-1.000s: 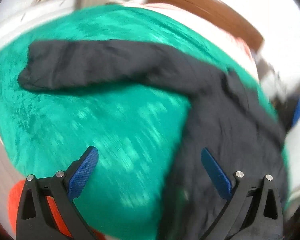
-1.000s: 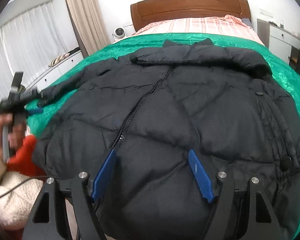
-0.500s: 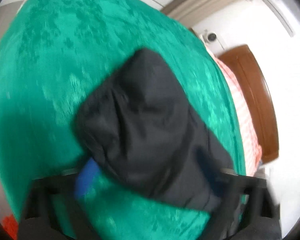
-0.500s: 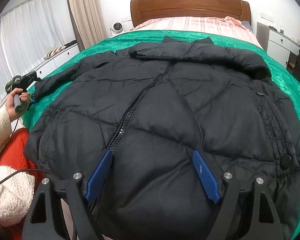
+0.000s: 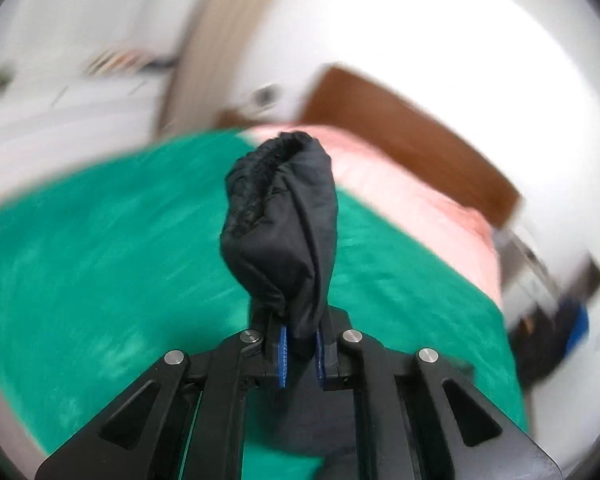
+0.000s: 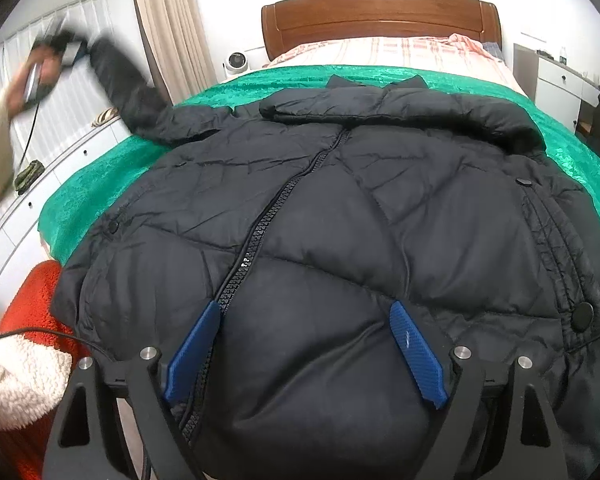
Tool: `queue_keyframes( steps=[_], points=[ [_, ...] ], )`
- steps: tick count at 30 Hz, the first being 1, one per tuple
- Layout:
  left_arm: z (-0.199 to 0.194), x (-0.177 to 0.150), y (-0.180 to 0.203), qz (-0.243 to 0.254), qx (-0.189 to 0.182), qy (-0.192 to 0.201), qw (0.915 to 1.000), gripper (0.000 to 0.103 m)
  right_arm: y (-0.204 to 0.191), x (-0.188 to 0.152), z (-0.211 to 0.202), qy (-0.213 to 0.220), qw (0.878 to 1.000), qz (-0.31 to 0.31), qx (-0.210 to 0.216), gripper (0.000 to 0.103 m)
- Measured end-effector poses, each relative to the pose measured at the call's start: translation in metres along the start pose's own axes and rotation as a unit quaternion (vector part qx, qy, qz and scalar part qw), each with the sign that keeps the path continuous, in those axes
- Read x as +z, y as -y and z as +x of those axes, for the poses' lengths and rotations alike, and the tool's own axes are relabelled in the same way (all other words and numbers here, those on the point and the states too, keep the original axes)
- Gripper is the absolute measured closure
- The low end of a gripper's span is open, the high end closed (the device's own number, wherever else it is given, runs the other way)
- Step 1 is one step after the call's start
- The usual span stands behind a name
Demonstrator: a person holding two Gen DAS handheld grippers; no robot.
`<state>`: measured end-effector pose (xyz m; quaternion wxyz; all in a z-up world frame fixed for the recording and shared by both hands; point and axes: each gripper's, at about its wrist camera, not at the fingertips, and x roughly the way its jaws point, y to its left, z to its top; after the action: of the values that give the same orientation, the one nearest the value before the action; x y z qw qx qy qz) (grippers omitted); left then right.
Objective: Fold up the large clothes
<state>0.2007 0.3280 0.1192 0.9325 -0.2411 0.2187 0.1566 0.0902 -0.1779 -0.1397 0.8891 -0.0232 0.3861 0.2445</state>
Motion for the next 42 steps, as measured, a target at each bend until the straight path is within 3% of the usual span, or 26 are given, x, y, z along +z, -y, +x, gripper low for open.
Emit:
queue_keyframes(
  steps=[2,5,9,10,11,12,13,15,17,19,22,26,29,33,37,39,42],
  points=[
    [-0.004,0.002,0.072,0.057,-0.041,0.007,0.9975,0.094,0.001,-0.001,-0.001,0.002,1.000,0.000,0.003,0.016],
    [-0.003,-0.020,0.176,0.127,-0.104,0.002,0.9865,0.094,0.001,-0.001,-0.003,0.004,1.000,0.000,0.005,0.016],
    [0.017,-0.087,0.281,0.191,-0.155,-0.033,0.9687,0.091,0.002,-0.004,-0.004,0.008,1.000,0.000,0.008,0.016],
    [0.025,-0.109,0.301,0.206,-0.159,-0.044,0.9645,0.084,0.003,-0.005,-0.005,0.009,1.000,0.001,0.009,0.016],
    [0.035,-0.139,0.320,0.225,-0.155,-0.057,0.9602,0.061,0.003,-0.006,-0.006,0.011,1.000,0.002,0.011,0.016],
    [0.043,-0.162,0.330,0.240,-0.151,-0.071,0.9562,0.041,0.003,-0.006,-0.006,0.012,1.000,0.003,0.012,0.016],
    [0.054,-0.192,0.344,0.260,-0.141,-0.091,0.9511,0.006,0.003,-0.007,-0.006,0.013,1.000,0.002,0.012,0.016],
    [0.072,-0.252,0.359,0.294,-0.127,-0.135,0.9377,0.002,0.003,-0.009,-0.006,0.014,1.000,-0.003,0.010,0.016],
    [0.085,-0.308,0.364,0.335,-0.118,-0.190,0.9152,0.002,0.002,-0.011,-0.007,0.015,1.000,-0.008,0.009,0.016],
    [0.088,-0.345,0.358,0.367,-0.105,-0.214,0.8991,0.003,0.002,-0.014,-0.007,0.016,1.000,-0.011,0.011,0.016],
    [0.082,-0.373,0.338,0.387,-0.097,-0.229,0.8878,0.003,0.003,-0.017,-0.007,0.018,1.000,-0.014,0.012,0.016],
    [0.073,-0.361,0.297,0.368,-0.088,-0.241,0.8938,0.003,0.002,-0.021,-0.006,0.018,1.000,-0.018,0.012,0.015],
    [0.059,-0.351,0.254,0.362,-0.068,-0.227,0.9014,0.003,0.002,-0.022,-0.006,0.017,1.000,-0.019,0.012,0.015],
    [0.039,-0.338,0.179,0.365,-0.006,-0.195,0.9103,0.003,0.001,-0.023,-0.003,0.016,1.000,-0.020,0.011,0.013],
    [0.031,-0.337,0.112,0.327,0.048,-0.201,0.9223,0.002,0.000,-0.019,0.002,0.011,1.000,-0.022,0.004,0.011],
    [0.026,-0.342,0.080,0.297,0.073,-0.206,0.9295,0.002,0.000,-0.016,0.001,0.004,1.000,-0.015,0.003,0.011],
    [0.014,-0.348,0.040,0.215,0.057,-0.204,0.9534,0.000,0.011,0.001,-0.006,-0.005,0.999,0.024,0.029,0.011]
  ],
)
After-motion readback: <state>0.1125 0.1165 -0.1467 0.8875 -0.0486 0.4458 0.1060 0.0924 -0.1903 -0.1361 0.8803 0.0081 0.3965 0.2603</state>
